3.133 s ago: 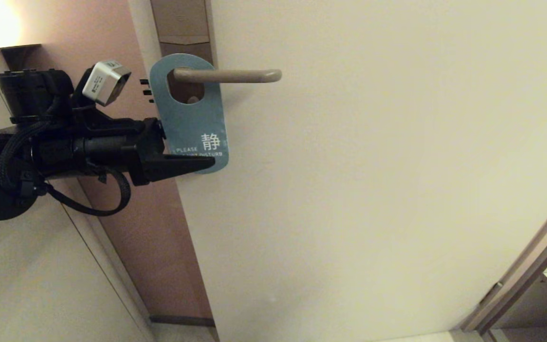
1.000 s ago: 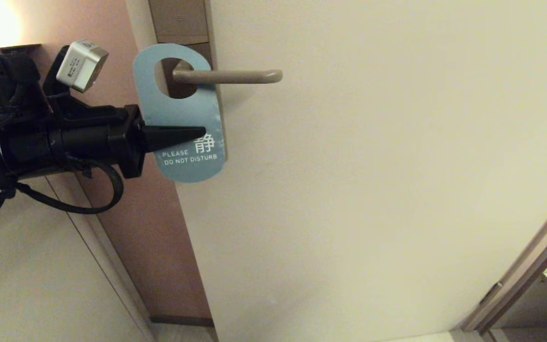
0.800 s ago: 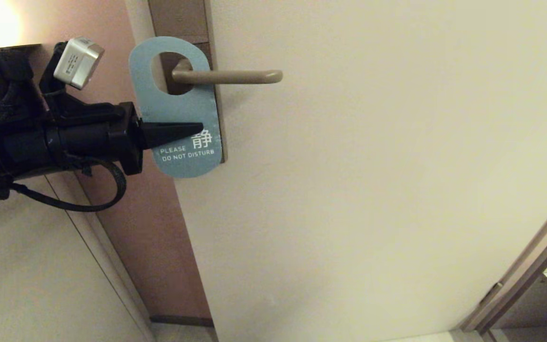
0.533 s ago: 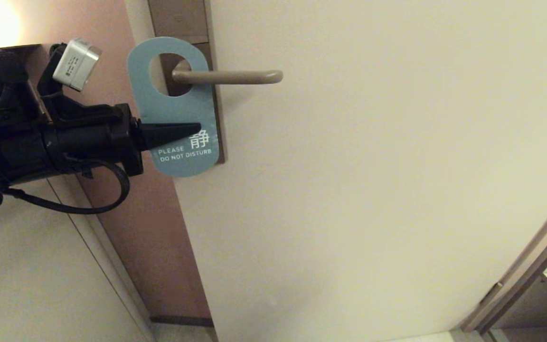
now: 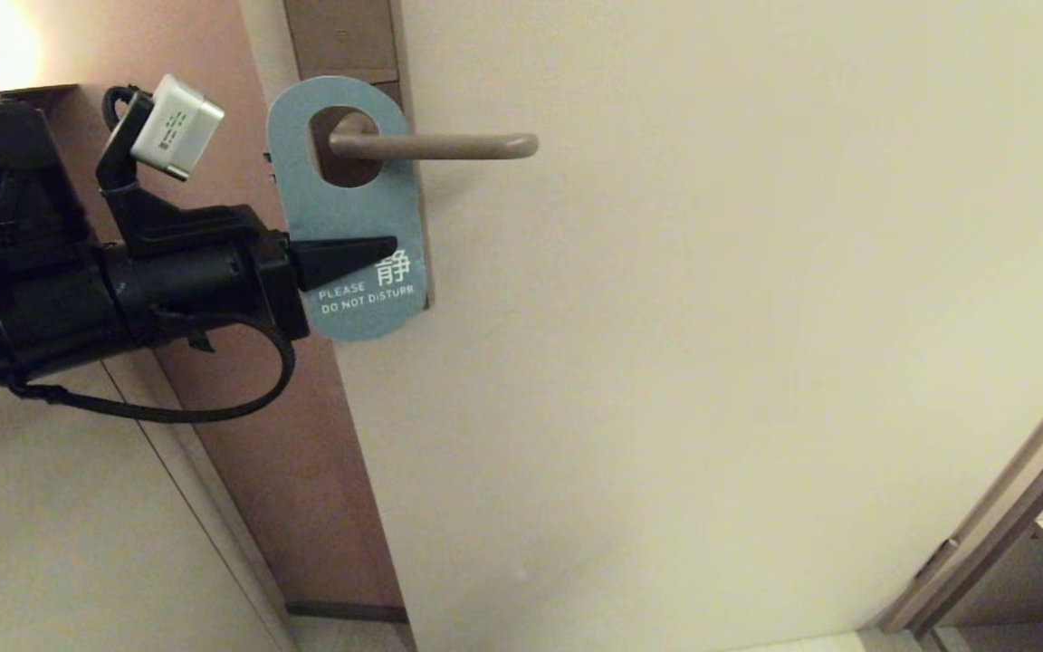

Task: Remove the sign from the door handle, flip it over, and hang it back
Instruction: Take down the sign

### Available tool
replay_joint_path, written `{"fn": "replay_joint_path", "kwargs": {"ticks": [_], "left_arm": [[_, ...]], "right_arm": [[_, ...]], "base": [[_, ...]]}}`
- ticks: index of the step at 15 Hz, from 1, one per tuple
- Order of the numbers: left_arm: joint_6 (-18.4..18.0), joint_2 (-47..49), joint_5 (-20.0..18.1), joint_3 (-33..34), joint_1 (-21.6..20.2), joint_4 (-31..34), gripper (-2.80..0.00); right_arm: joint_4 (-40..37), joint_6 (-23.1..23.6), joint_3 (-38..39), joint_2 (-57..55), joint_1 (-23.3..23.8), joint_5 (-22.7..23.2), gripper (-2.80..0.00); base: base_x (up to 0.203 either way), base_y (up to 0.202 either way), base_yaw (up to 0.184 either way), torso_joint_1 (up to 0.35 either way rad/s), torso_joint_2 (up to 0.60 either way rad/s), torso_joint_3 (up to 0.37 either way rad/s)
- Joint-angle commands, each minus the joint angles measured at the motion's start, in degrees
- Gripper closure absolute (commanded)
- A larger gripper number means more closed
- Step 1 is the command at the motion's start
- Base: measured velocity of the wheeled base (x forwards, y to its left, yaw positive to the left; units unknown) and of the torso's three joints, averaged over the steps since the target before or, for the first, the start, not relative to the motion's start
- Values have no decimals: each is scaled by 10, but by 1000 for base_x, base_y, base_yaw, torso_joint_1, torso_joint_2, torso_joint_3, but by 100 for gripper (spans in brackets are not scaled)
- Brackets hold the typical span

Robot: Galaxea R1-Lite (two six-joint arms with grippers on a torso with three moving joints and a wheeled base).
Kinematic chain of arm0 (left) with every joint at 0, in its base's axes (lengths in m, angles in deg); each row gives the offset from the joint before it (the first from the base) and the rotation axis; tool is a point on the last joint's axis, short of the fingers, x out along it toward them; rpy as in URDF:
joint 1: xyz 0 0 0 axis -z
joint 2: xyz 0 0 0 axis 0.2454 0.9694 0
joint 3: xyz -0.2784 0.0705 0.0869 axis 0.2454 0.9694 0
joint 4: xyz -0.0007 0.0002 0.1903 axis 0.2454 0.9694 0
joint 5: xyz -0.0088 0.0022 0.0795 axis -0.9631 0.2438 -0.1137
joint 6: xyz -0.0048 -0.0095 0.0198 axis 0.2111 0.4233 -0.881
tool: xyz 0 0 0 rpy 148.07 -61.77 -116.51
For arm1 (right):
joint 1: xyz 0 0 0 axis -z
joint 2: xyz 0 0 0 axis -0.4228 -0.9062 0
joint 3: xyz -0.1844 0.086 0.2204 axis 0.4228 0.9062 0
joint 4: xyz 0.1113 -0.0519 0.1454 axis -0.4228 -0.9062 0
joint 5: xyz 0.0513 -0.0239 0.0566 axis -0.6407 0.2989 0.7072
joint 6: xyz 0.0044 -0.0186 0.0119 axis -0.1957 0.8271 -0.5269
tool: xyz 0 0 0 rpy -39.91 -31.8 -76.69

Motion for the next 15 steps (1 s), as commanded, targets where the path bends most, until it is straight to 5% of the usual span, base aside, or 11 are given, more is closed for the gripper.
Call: {"fn": "replay_joint_path", "kwargs": {"ticks": [1, 7, 15], "left_arm": [[-1, -22, 17, 16, 18, -2, 0], [-1, -37, 180, 31, 88, -2, 0], [-2, -33, 271, 26, 161, -2, 0]], "right_arm": [[0, 0, 0, 0, 0, 0, 0], [0, 0, 0, 0, 0, 0, 0], [0, 0, 0, 0, 0, 0, 0]], "base": [[0, 0, 0, 0, 0, 0], [0, 0, 0, 0, 0, 0], [0, 0, 0, 0, 0, 0]]}}
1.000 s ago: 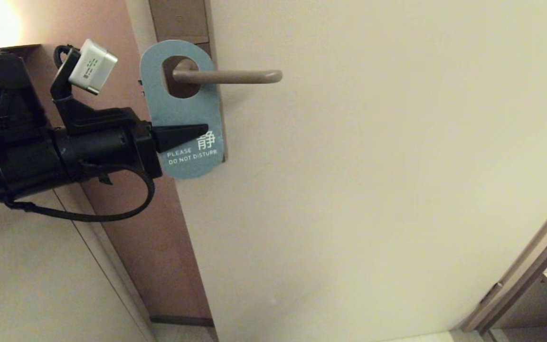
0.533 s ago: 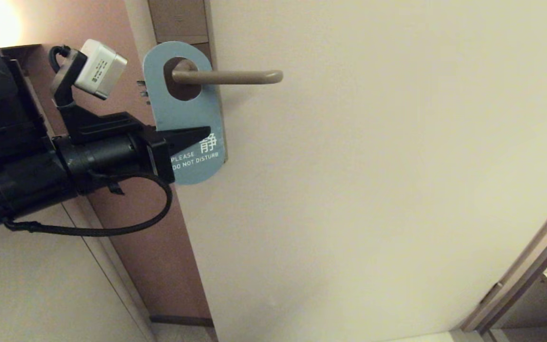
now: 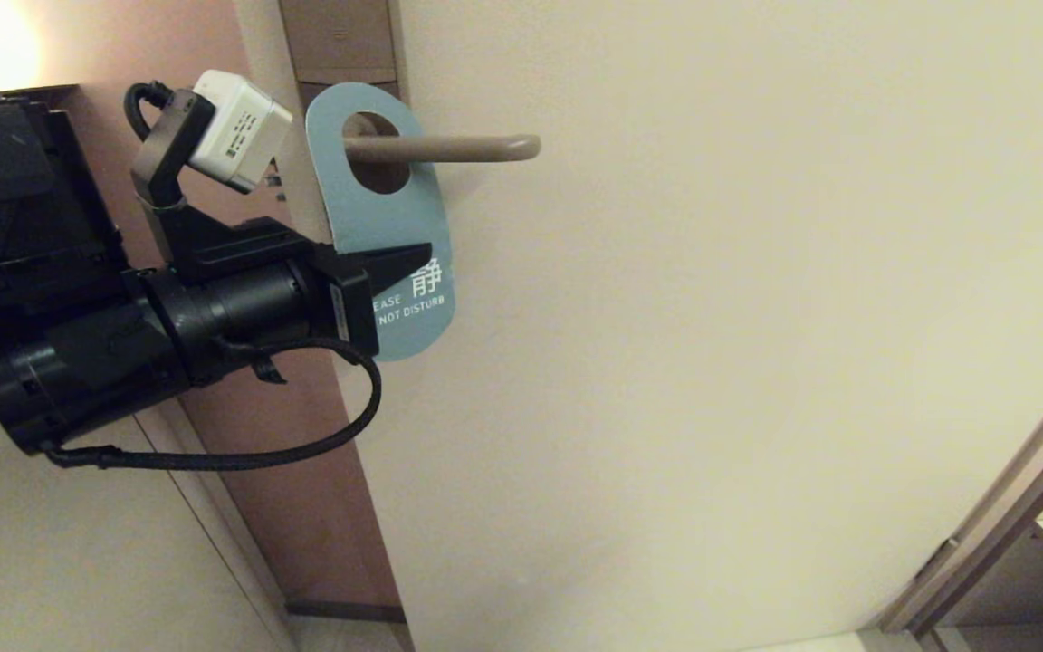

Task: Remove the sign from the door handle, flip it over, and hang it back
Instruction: Take down the sign

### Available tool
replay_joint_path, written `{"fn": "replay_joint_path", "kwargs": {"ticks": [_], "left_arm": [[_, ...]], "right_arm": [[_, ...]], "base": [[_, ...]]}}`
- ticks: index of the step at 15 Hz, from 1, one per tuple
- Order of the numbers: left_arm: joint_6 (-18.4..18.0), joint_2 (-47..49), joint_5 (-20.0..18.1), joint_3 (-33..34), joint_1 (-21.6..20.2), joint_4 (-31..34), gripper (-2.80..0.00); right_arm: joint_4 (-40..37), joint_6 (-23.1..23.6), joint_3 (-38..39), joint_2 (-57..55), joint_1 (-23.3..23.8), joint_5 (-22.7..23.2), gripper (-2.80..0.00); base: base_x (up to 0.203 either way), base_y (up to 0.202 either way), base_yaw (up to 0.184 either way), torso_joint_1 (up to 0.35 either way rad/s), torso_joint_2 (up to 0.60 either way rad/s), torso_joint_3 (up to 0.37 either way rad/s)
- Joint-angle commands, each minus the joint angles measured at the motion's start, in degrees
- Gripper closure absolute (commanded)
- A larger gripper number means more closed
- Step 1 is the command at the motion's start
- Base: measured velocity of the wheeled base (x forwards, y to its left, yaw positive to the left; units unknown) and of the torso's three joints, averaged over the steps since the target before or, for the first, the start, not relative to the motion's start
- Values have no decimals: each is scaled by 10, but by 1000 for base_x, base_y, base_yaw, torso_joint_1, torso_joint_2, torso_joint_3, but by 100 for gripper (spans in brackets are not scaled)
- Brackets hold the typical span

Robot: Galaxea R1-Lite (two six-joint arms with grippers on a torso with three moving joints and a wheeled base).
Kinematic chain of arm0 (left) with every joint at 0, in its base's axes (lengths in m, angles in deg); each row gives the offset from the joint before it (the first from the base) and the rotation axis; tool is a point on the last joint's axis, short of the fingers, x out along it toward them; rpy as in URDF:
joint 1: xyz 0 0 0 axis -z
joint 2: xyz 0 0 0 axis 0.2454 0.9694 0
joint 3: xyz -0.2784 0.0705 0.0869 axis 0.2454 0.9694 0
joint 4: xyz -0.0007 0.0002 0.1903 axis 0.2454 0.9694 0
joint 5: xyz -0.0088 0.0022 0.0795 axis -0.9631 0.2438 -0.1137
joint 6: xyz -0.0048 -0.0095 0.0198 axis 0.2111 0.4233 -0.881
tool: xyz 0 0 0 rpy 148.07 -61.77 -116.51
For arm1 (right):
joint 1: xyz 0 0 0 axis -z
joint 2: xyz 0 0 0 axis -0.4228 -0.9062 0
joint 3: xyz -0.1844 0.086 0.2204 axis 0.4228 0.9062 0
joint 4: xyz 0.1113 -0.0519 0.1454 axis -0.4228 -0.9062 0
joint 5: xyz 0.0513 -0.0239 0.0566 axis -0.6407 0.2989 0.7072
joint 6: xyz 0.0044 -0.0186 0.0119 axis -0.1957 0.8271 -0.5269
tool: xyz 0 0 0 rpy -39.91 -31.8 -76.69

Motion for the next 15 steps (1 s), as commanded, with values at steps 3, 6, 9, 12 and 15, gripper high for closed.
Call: {"fn": "replay_joint_path", "kwargs": {"ticks": [3, 6, 9, 12, 15], "left_arm": [[0, 4, 21, -2, 18, -2, 0], [0, 2, 23, -2, 33, -2, 0], [-6, 1, 23, -5, 33, -2, 0], [-8, 7, 23, -16, 33, -1, 0], [-14, 9, 27, -23, 33, 25, 0]], "right_arm": [[0, 0, 0, 0, 0, 0, 0], [0, 0, 0, 0, 0, 0, 0], [0, 0, 0, 0, 0, 0, 0], [0, 0, 0, 0, 0, 0, 0], [0, 0, 0, 0, 0, 0, 0]], "base": [[0, 0, 0, 0, 0, 0], [0, 0, 0, 0, 0, 0], [0, 0, 0, 0, 0, 0], [0, 0, 0, 0, 0, 0], [0, 0, 0, 0, 0, 0]]}}
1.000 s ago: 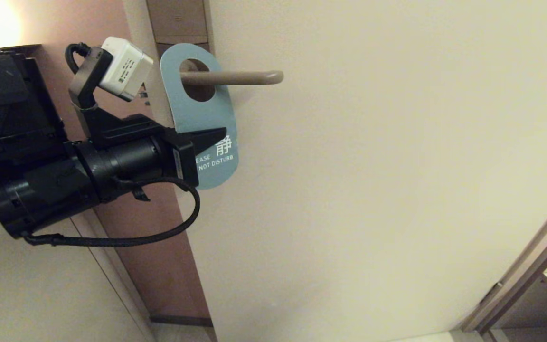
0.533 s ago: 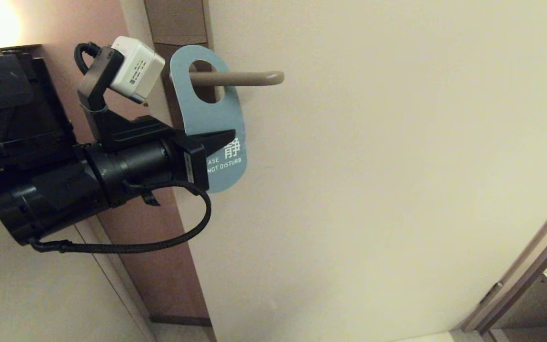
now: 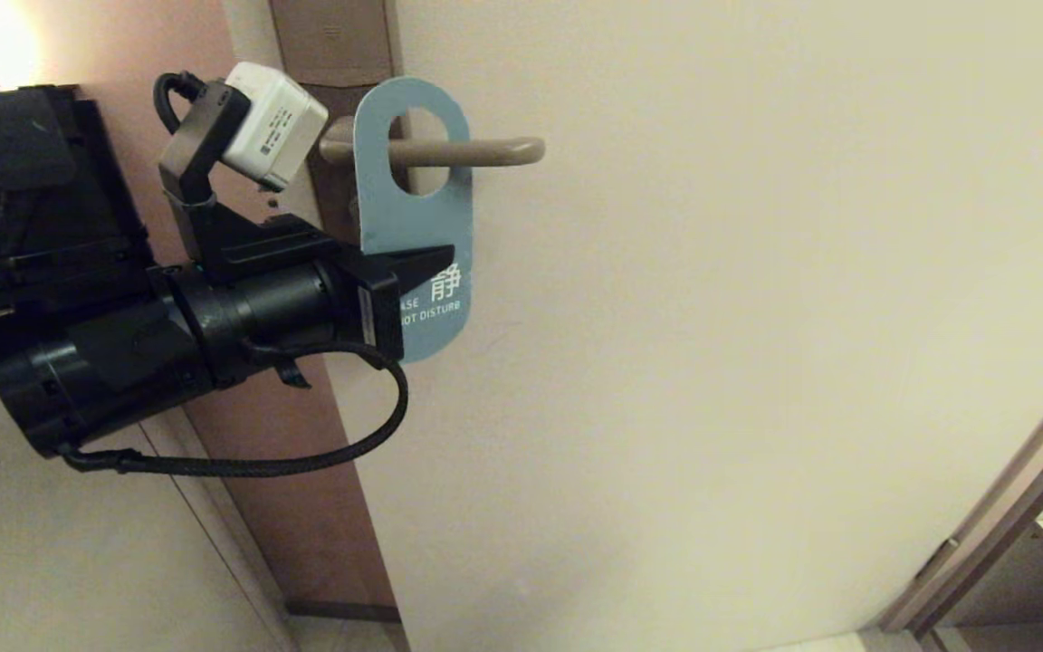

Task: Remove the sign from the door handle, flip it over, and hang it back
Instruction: Take down the sign

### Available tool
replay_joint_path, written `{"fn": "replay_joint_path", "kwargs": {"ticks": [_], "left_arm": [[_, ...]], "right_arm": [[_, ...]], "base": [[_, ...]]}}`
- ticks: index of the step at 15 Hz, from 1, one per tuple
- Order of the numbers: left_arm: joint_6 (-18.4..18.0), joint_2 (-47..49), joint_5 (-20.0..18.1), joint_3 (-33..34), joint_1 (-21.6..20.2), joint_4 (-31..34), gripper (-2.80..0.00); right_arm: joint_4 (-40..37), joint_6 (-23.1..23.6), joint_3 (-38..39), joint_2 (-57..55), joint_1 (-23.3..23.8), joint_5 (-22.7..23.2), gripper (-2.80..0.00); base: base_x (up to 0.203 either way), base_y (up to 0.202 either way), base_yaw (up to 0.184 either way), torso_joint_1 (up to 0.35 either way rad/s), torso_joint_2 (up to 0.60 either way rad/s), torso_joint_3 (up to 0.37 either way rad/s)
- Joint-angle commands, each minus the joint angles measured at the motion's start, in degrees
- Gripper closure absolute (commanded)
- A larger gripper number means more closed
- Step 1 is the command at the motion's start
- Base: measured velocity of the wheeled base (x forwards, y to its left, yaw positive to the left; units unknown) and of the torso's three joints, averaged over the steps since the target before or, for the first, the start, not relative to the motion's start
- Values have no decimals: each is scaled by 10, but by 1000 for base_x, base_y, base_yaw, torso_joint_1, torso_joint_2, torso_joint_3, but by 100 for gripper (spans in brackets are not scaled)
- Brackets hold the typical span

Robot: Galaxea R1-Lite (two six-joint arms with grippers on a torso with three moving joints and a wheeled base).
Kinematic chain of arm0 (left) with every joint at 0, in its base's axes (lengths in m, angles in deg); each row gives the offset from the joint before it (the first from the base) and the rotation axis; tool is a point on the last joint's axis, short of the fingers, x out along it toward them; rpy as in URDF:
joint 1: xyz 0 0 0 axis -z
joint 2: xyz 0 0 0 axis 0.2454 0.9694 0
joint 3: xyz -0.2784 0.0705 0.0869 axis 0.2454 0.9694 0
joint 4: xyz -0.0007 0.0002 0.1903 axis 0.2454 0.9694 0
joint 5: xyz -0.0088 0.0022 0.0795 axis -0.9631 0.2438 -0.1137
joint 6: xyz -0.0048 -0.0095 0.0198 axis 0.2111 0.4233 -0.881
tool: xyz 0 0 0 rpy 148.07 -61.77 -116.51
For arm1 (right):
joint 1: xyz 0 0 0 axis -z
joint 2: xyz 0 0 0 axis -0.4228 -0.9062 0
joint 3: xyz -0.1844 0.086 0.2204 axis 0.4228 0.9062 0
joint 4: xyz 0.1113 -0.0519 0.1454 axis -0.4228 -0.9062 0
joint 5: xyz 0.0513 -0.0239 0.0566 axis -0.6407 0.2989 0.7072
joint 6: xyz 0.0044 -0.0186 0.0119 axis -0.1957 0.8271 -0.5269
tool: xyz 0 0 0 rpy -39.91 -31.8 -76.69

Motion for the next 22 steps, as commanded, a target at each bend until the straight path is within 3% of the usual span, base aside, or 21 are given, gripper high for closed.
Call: {"fn": "replay_joint_path", "kwargs": {"ticks": [1, 7, 14, 22], "left_arm": [[-3, 2, 5, -3, 1, 0, 0], [-4, -2, 10, -5, 28, 0, 0], [-11, 4, 58, -9, 83, 0, 0], [-12, 40, 62, -45, 93, 0, 0]], "right_arm": [[0, 0, 0, 0, 0, 0, 0], [0, 0, 0, 0, 0, 0, 0], [0, 0, 0, 0, 0, 0, 0], [0, 0, 0, 0, 0, 0, 0]], "base": [[0, 0, 0, 0, 0, 0], [0, 0, 0, 0, 0, 0], [0, 0, 0, 0, 0, 0], [0, 0, 0, 0, 0, 0]]}}
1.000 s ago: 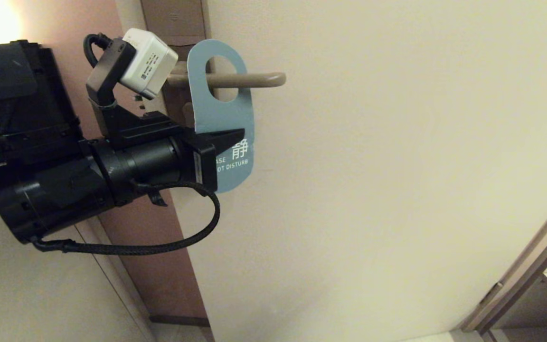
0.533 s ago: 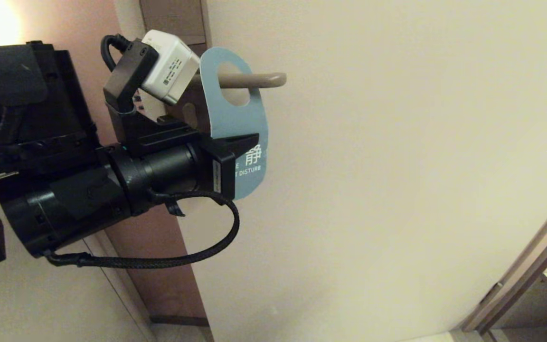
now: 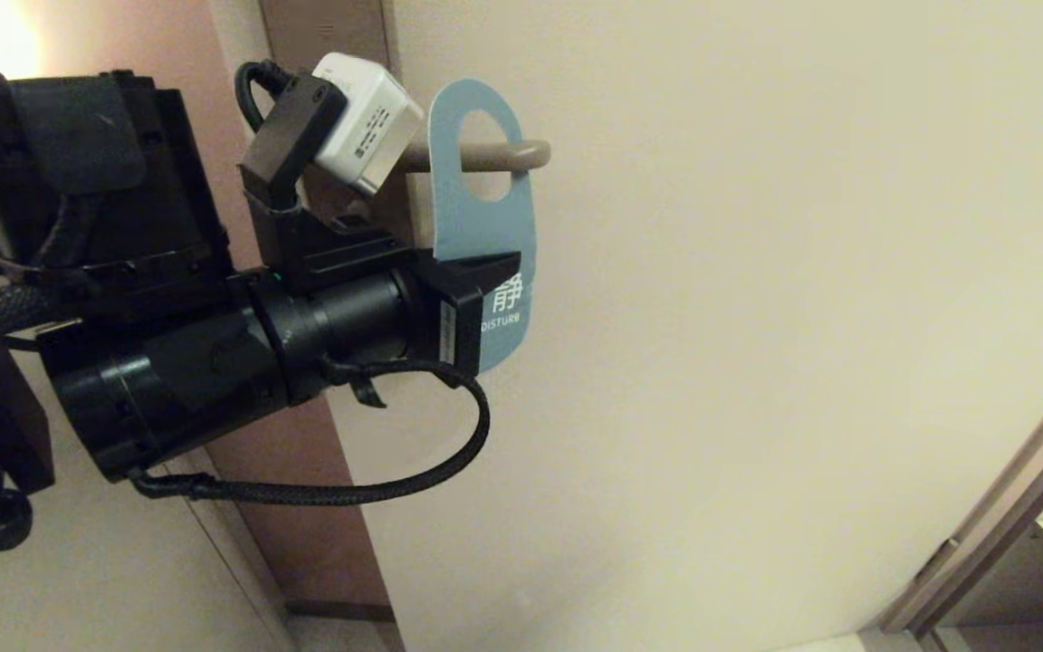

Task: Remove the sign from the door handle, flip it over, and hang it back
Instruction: Take down the sign, then hand it to the other hand

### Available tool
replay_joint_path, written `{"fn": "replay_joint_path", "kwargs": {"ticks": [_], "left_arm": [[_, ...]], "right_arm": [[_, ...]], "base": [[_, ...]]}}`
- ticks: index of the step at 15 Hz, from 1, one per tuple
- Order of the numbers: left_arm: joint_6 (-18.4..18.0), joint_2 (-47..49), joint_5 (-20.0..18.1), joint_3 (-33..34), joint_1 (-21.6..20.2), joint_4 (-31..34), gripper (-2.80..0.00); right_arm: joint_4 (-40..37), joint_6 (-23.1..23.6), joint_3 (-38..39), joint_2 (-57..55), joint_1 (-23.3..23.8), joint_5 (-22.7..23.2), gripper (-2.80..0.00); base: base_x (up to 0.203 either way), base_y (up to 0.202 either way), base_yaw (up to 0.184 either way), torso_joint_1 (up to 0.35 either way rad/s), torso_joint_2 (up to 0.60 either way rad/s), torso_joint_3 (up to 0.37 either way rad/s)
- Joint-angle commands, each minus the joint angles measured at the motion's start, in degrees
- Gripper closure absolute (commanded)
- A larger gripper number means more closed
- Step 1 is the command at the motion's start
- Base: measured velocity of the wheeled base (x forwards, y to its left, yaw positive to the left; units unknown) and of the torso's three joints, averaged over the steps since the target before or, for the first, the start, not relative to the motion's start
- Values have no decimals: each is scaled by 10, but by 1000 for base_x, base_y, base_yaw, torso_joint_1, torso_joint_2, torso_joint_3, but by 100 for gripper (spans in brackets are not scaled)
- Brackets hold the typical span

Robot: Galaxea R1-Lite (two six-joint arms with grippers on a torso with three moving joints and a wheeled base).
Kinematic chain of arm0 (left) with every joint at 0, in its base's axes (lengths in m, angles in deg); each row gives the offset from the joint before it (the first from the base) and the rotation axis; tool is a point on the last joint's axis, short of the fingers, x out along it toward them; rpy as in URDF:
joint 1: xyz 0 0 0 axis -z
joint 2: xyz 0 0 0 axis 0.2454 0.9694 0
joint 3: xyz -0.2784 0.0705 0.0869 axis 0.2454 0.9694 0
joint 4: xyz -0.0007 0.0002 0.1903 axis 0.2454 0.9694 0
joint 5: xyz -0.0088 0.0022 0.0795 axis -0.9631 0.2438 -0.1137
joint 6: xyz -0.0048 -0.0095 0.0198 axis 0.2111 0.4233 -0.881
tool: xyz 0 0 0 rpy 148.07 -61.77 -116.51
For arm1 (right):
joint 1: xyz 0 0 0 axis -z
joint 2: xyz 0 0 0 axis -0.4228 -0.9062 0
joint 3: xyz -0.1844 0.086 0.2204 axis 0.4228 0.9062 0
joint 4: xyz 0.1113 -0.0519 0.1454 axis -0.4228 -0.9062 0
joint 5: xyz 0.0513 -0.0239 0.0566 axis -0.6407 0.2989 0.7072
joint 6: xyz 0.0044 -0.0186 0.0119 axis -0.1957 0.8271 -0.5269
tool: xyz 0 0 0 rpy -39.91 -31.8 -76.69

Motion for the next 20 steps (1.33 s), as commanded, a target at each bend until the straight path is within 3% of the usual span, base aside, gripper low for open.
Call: {"fn": "replay_joint_path", "kwargs": {"ticks": [1, 20], "left_arm": [[0, 19, 0, -20, 3, -1, 0], [-8, 24, -1, -18, 76, -1, 0]], "right_arm": [[0, 0, 0, 0, 0, 0, 0], [0, 0, 0, 0, 0, 0, 0]], "base": [[0, 0, 0, 0, 0, 0], [0, 0, 0, 0, 0, 0]]}}
